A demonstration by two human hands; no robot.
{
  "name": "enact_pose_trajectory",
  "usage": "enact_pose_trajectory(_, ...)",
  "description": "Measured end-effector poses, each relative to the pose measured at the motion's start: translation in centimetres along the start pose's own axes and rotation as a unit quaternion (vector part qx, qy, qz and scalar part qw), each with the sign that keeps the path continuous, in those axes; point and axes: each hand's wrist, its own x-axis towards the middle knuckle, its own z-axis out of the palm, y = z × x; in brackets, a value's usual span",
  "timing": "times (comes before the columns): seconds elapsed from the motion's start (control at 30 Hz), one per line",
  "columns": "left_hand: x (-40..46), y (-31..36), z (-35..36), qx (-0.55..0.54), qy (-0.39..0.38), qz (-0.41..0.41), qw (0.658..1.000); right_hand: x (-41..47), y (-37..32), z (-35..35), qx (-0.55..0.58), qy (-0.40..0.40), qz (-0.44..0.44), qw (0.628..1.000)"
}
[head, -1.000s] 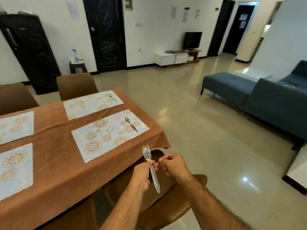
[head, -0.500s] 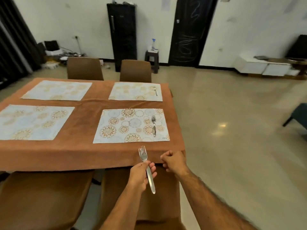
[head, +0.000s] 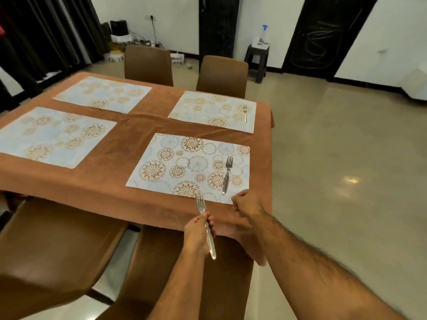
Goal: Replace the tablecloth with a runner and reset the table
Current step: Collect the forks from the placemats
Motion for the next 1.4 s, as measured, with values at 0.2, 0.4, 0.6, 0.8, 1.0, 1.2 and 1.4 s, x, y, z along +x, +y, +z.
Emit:
enact_pose_trajectory(0.2,4.6,-0.6,2.6,-0.028,0.059,0.03,0.997,9.3,-2.4,0.3,-0.044,-0.033,-0.013,0.998)
enact_pose_trajectory(0.4,8.2,-2.5,6.7,-0.118,0.114,0.052,0.985,16.1,-3.3,1.8,-0.125,-0.083,-0.032,0.988)
enact_pose_trajectory(0.6,10.4,-1.6,10.3,-0.137,0.143,0.055,0.979,19.8,-3.3,2.9,-0.174,-0.115,-0.065,0.976)
enact_pose_trajectory(0.8,11.3,-1.0,11.1,-0.161,0.148,0.066,0.974,19.7,-4.5,1.1,-0.162,-0.172,-0.061,0.97)
enact_pose_trajectory(1.0,11.1,0.8,12.3,-0.159,0.157,0.071,0.972,14.6,-7.0,-0.1,-0.027,-0.343,-0.036,0.938)
enact_pose_trajectory(1.2,10.9,3.8,14.5,-0.152,0.122,0.081,0.978,13.4,-8.7,1.1,-0.139,-0.342,-0.07,0.927)
enact_pose_trajectory(1.4,12.4,6.5,15.8,-0.19,0.114,0.079,0.972,15.1,-12.7,1.3,-0.205,-0.291,-0.122,0.926)
